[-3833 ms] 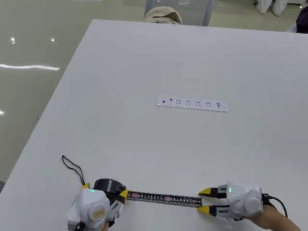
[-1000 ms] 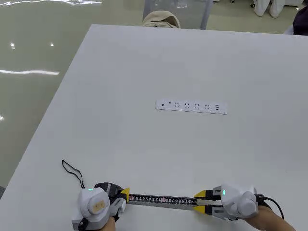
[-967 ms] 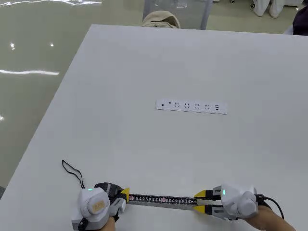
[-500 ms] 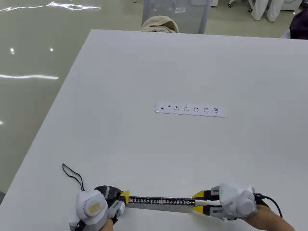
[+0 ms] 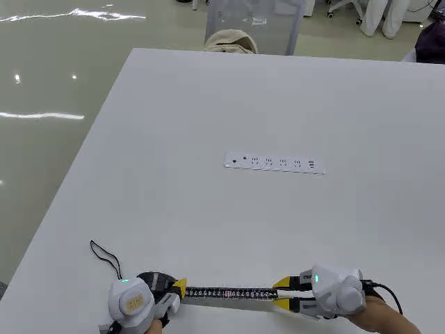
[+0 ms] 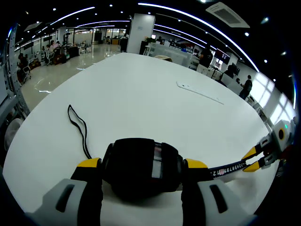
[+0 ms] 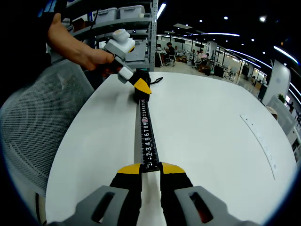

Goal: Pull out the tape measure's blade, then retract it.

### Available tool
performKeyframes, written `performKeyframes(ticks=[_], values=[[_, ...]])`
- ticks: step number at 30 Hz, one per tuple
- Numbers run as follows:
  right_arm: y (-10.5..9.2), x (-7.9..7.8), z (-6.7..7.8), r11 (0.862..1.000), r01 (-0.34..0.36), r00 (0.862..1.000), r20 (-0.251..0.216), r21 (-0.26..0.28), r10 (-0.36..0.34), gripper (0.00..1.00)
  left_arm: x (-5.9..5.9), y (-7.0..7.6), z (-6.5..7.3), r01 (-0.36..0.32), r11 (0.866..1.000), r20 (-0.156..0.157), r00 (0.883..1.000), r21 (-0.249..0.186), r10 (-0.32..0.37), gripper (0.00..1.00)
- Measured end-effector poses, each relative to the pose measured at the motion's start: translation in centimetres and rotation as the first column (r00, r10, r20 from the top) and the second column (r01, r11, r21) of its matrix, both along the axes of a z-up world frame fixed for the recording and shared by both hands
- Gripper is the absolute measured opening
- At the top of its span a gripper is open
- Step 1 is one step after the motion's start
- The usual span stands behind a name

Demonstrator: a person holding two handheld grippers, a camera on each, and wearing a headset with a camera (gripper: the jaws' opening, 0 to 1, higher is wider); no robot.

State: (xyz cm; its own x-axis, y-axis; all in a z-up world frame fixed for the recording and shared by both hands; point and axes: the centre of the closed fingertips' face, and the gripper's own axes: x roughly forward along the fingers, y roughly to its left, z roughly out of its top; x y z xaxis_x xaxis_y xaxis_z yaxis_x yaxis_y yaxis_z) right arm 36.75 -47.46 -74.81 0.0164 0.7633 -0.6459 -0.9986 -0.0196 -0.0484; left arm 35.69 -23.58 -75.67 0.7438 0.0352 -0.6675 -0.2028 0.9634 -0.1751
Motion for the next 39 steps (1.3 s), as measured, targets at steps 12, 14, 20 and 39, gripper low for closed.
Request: performKeyframes(ticks=[12, 14, 20, 39], values=[[0.6, 0.0, 0.3, 1.000, -0.009, 1.000, 0.007, -0.002, 0.009, 0.12, 0.0, 0.0, 0.1, 0.000, 1.000, -0.002, 1.000, -0.013, 0.000, 0.65], [0.7, 0.0, 0.4, 1.000, -0.010, 1.000, 0.007, -0.002, 0.010, 0.12, 0.0, 0.1, 0.1, 0.000, 1.000, -0.002, 1.000, -0.015, 0.000, 0.65], [1.0, 0.0, 0.4, 1.000, -0.013, 1.000, 0.008, -0.001, 0.013, 0.12, 0.0, 0.1, 0.0, 0.002, 1.000, -0.002, 1.000, -0.020, -0.002, 0.65], [1.9, 0.1, 0.5, 1.000, -0.022, 1.000, 0.009, 0.000, 0.022, 0.12, 0.0, 0.1, 0.1, 0.001, 1.000, 0.000, 1.000, -0.027, -0.001, 0.65]])
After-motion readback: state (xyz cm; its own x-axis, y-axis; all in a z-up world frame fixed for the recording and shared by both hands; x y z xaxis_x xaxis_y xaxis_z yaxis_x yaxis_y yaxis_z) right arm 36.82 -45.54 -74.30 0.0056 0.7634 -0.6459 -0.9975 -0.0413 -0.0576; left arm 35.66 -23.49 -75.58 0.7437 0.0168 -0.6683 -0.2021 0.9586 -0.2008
